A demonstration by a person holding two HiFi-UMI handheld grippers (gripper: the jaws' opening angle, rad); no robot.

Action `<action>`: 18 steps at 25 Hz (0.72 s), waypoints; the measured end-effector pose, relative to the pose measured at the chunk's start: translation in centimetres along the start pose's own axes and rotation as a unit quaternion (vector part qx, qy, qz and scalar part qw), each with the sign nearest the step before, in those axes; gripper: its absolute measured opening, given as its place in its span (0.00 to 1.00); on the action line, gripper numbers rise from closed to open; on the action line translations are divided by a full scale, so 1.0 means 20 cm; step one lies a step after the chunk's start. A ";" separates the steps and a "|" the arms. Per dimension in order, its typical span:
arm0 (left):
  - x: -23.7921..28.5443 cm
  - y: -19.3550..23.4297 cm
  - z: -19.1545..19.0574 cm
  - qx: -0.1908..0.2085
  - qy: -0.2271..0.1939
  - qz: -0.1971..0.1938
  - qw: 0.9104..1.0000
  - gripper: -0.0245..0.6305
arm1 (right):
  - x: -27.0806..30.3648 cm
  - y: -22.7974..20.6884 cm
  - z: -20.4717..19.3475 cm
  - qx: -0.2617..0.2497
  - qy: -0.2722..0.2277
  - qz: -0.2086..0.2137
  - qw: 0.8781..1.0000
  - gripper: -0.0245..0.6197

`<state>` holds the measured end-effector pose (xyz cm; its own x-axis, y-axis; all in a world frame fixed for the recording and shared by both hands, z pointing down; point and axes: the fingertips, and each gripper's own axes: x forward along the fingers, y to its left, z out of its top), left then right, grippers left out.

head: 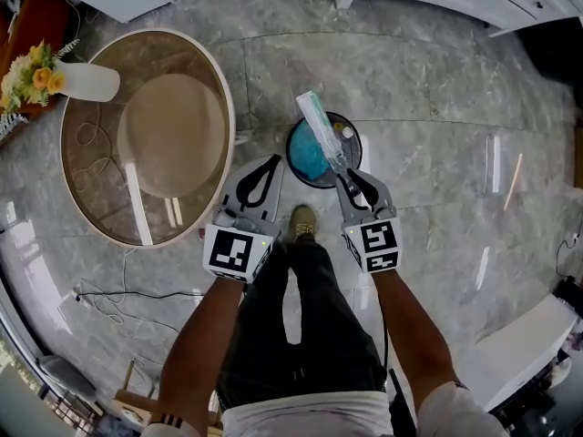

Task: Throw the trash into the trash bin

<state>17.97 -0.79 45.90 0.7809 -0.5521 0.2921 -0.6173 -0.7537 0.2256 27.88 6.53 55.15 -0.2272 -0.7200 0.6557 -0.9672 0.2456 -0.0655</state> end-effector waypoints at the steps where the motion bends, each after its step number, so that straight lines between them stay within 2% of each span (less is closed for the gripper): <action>1: 0.01 0.00 -0.01 0.001 0.002 0.000 1.000 0.04 | 0.01 -0.01 -0.02 0.001 0.005 0.000 1.000 0.16; 7: 0.04 0.00 -0.02 0.001 0.006 0.005 1.000 0.04 | 0.06 -0.06 -0.11 0.011 0.039 0.009 0.999 0.27; 12: 0.05 0.01 -0.04 -0.001 0.009 0.008 1.000 0.04 | 0.08 -0.07 -0.10 0.006 0.039 0.018 0.999 0.28; 15: 0.06 0.01 -0.05 -0.003 0.009 0.010 1.000 0.04 | 0.09 -0.07 -0.07 -0.001 0.031 0.018 0.999 0.24; 18: 0.06 0.01 -0.05 -0.004 0.010 0.010 1.000 0.04 | 0.09 -0.08 -0.04 -0.009 0.021 0.013 1.000 0.14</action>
<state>18.62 -1.34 47.19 0.7660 -0.5603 0.3151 -0.6342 -0.7390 0.2276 29.11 5.34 57.07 -0.2470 -0.6856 0.6848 -0.9586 0.2761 -0.0694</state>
